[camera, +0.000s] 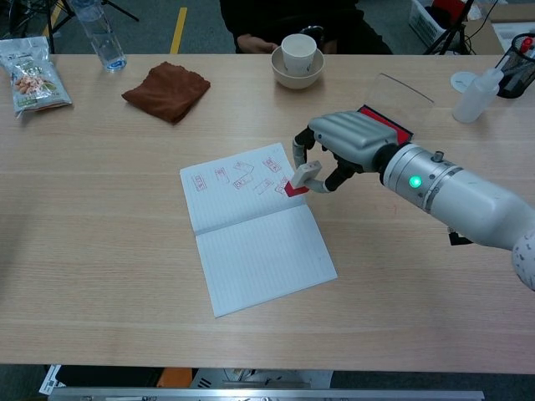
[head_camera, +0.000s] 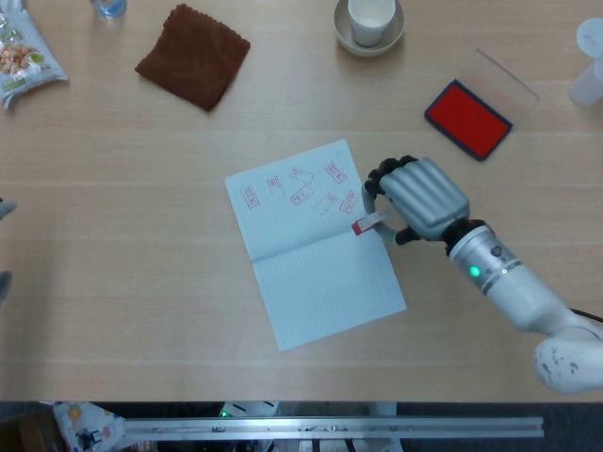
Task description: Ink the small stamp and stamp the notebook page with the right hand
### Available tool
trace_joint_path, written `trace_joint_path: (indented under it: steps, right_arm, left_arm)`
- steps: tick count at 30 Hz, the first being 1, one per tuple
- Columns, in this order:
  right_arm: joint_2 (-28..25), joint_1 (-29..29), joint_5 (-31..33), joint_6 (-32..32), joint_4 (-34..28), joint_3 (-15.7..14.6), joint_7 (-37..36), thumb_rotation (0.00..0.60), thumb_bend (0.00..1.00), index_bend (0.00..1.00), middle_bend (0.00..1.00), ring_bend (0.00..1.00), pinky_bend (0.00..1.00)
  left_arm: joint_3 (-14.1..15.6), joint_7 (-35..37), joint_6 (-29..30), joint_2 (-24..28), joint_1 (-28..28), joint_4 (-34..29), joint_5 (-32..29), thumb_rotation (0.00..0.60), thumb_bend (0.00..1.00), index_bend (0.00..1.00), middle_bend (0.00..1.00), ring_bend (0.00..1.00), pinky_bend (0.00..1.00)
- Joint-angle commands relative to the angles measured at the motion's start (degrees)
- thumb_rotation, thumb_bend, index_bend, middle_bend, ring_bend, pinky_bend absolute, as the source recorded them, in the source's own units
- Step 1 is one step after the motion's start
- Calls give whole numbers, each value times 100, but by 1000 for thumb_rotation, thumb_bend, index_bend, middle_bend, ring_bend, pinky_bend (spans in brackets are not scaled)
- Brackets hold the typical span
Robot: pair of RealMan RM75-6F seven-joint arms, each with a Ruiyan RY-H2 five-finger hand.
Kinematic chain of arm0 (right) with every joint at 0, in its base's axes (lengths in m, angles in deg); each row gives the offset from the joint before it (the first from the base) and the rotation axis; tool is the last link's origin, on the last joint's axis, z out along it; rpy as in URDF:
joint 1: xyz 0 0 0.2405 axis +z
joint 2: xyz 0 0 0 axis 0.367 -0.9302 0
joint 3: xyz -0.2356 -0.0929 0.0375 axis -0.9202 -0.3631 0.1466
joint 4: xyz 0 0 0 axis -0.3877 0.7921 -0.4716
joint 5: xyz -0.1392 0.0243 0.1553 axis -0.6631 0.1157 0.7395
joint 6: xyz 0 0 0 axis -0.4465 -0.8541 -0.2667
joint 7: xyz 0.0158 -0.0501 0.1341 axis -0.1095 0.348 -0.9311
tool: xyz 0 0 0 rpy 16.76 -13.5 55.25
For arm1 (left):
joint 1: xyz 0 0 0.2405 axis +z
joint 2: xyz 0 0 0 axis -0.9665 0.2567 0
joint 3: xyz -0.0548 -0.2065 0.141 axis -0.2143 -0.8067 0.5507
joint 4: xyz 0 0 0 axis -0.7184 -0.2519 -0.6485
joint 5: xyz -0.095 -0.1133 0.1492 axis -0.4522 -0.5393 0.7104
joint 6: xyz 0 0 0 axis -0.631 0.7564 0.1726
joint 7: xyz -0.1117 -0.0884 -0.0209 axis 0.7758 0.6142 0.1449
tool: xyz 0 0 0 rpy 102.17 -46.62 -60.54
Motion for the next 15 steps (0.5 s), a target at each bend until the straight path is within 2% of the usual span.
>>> trace_joint_path:
  steps: [1,9,15]
  right_arm:
    - [99,30,-88,20,79,-160,74,600,328,640,463,288,335]
    - [374,40,-202,-12,426,-425,186,600,329,641,463,288,335]
    - [607,44,-277,-10,697,-490,122,600,329,640,463,288,335]
  left_arm:
    - [7,23,10,-1,13,15,6,600,325,147,143,139,104]
    - [29,85,-4,-18,30,79,23,600,325,147,142,139,104]
    - [37,135,-13,-18,43,118,19,600,325,147,141,140,104]
